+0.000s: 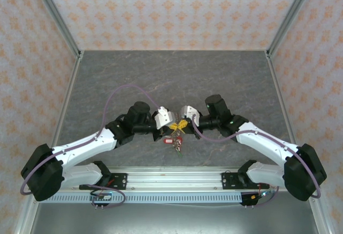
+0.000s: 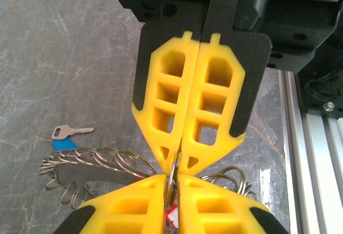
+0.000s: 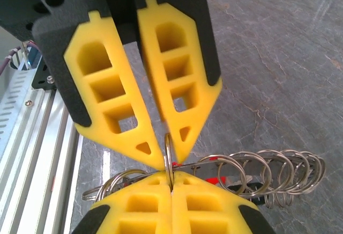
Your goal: Put the keys on the keyring
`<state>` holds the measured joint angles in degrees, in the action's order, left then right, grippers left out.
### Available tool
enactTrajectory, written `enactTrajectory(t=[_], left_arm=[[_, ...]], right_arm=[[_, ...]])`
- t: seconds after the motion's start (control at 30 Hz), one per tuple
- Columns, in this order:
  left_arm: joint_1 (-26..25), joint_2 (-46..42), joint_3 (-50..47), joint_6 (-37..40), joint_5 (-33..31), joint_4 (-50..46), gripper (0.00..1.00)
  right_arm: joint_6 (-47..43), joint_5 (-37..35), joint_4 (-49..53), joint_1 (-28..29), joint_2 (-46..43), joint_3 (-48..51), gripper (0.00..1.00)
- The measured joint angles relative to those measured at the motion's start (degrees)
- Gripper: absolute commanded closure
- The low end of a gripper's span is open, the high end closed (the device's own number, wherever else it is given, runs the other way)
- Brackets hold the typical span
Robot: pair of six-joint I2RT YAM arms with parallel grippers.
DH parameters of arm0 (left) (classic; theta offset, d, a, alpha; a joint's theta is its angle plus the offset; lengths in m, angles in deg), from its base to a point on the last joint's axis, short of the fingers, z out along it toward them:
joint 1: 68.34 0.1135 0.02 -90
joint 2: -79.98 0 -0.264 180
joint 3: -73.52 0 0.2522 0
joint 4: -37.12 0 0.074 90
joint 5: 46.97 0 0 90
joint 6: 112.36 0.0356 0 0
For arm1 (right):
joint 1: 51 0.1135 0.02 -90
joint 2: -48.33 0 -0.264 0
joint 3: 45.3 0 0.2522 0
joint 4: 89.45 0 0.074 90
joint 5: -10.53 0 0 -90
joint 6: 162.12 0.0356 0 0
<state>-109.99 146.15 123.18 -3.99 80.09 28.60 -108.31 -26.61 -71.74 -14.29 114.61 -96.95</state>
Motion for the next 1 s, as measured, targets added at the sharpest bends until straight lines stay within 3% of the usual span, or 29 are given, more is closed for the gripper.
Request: enactTrajectory(t=[0.1, 0.23, 0.53, 0.73, 0.9, 1.0], left_arm=[[0.0, 0.6, 0.1, 0.0, 0.0, -0.1, 0.87], [0.0, 0.7, 0.1, 0.4, 0.0, -0.6, 1.00], [0.0, 0.7, 0.5, 1.0, -0.1, -1.2, 1.00], [0.0, 0.6, 0.3, 0.1, -1.6, -1.0, 1.00], [0.0, 0.2, 0.0, -1.5, -3.7, -1.0, 1.00], [0.0, -0.3, 0.0, -2.0, -4.9, -1.0, 1.00]], right_arm=[[0.2, -0.1, -0.1, 0.0, 0.0, 0.0, 1.00], [0.2, -0.3, -0.1, 0.0, 0.0, 0.0, 1.00], [0.5, -0.4, -0.1, -0.1, 0.0, 0.0, 0.99], [1.2, -2.0, -1.3, 0.0, -0.7, 0.1, 0.74], [2.6, -5.9, -6.6, 0.0, -6.0, 2.2, 0.71], [4.9, -11.7, -11.3, 0.0, -9.7, 4.7, 0.72]])
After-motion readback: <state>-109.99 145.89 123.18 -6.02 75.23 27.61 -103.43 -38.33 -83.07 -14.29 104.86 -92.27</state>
